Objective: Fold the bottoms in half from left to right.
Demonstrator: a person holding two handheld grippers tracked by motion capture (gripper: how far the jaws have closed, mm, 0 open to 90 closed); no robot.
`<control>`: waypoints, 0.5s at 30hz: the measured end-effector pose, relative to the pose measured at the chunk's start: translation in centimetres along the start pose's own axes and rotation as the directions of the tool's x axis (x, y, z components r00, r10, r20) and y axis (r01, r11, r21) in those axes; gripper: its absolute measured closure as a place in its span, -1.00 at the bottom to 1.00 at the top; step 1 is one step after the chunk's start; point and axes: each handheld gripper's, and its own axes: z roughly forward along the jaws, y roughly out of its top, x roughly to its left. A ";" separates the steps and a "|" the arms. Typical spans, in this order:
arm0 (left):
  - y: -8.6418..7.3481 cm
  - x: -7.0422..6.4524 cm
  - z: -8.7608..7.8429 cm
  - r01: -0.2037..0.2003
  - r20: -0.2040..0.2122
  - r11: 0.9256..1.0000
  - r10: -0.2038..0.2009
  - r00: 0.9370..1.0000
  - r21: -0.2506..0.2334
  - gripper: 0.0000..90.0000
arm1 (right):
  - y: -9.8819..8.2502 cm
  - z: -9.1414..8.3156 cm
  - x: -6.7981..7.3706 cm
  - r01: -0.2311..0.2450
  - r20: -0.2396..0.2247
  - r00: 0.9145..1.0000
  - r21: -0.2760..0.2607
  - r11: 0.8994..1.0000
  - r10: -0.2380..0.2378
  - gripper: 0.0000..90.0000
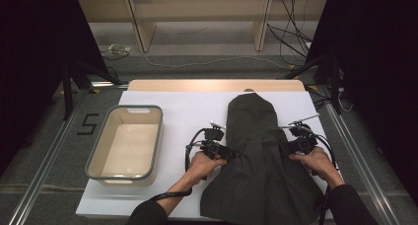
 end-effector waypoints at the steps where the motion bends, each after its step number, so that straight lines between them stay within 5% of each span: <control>1: 0.0 0.0 -0.1 -0.003 0.002 1.000 0.003 1.000 -0.003 0.64 | 0.0 0.0 0.1 0.005 0.004 1.000 0.003 1.000 -0.005 0.05; 9: 0.2 -0.2 -0.8 -0.031 0.005 0.999 0.031 1.000 -0.023 0.76 | -0.1 0.1 0.6 -0.051 -0.026 0.998 0.008 0.999 0.051 0.53; 15: 0.4 0.2 -2.0 -0.043 0.003 0.998 0.043 0.999 -0.048 0.78 | -0.1 -0.2 1.0 -0.081 -0.073 0.994 -0.005 0.997 0.081 0.65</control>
